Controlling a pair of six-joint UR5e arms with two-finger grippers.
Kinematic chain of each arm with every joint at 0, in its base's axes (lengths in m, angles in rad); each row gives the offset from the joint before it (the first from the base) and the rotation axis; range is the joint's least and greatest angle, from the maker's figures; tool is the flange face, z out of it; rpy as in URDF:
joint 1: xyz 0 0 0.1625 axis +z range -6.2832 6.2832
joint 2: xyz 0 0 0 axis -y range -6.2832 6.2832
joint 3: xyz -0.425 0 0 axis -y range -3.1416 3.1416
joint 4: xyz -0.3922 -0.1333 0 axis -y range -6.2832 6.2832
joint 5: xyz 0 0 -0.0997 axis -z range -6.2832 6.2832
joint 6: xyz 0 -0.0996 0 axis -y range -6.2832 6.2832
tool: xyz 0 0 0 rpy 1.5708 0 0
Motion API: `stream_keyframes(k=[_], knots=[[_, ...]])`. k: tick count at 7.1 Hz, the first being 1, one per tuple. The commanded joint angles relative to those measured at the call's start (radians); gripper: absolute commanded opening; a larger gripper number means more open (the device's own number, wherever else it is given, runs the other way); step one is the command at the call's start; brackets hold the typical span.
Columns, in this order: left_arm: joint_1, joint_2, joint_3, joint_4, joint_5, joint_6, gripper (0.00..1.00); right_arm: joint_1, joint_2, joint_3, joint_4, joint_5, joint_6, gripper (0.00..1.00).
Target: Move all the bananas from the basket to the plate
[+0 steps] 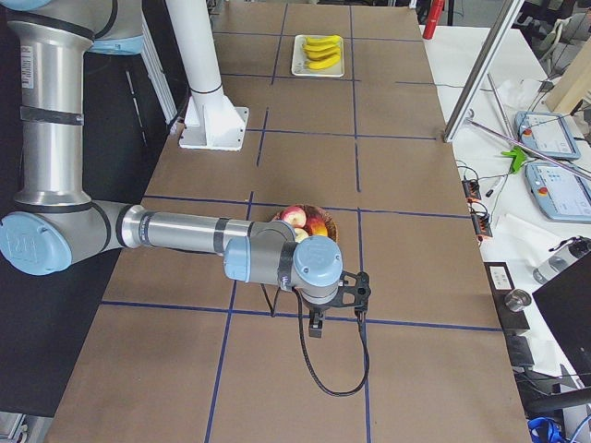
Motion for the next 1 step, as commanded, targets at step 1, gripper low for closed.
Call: stream_keyframes(k=[1], knots=[[0.000,-0.003,0.001,0.000,0.000,-0.002,1.00,0.001,0.000,0.000,0.000,0.000,0.000,1.00]])
